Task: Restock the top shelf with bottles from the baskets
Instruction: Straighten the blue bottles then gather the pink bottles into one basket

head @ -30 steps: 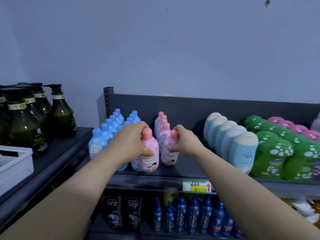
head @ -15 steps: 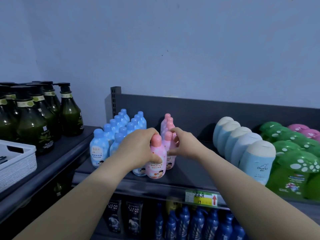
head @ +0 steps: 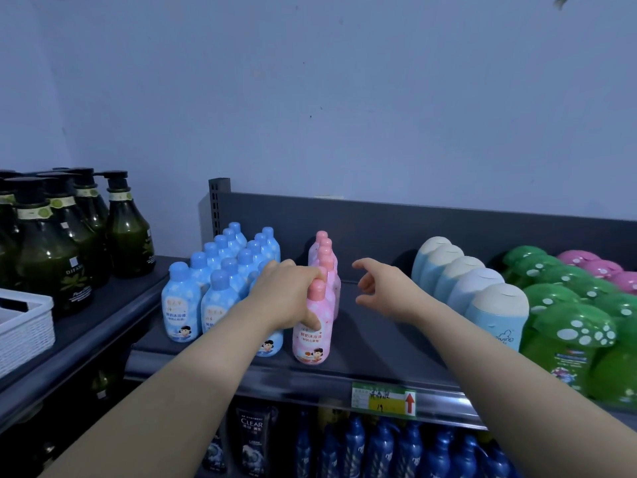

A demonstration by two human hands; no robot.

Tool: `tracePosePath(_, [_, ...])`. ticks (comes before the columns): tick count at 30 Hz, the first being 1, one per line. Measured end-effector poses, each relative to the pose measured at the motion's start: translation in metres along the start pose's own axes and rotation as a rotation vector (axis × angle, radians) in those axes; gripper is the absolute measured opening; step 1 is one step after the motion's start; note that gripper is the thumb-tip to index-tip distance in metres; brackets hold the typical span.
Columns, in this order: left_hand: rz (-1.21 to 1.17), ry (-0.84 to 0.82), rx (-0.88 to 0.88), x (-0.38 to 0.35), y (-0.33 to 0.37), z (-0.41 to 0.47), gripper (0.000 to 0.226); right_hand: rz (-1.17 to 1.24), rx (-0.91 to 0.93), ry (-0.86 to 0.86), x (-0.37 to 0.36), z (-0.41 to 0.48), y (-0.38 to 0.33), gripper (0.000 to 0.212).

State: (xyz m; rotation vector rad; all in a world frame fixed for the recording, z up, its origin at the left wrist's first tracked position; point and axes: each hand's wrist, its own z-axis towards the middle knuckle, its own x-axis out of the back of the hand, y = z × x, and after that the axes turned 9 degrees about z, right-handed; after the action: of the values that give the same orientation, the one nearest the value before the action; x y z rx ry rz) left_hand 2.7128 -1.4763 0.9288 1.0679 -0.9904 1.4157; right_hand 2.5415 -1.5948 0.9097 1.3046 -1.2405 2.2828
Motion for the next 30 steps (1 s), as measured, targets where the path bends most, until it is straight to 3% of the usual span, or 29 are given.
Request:
tracePosePath(8, [-0.045,-0.025,-0.031,0.001,-0.007,0.006,0.064,-0.025,0.008,-0.008,-0.003,0.008,0.007,0.059])
tracePosePath(12, [-0.340,-0.001,0.064,0.011,-0.030,0.023,0.038,-0.057,0.001,-0.010,-0.005,0.018,0.007,0.053])
tracePosePath(16, [-0.242,0.043,0.066,0.027,-0.050,0.053,0.025,-0.088,-0.043,-0.002,-0.005,0.038,0.007,0.052])
tracePosePath(24, [0.005,-0.325,-0.021,-0.001,-0.062,0.141,0.015,-0.099,-0.183,-0.025,-0.013,0.085,0.013,0.049])
tracePosePath(28, [0.105,-0.470,-0.136,-0.012,-0.050,0.161,0.011,-0.051,-0.223,-0.045,-0.028,0.103,0.017,0.026])
tracePosePath(30, [0.107,-0.517,-0.174,-0.020,-0.047,0.168,0.022,-0.053,-0.213,-0.059,-0.033,0.109,0.016,0.018])
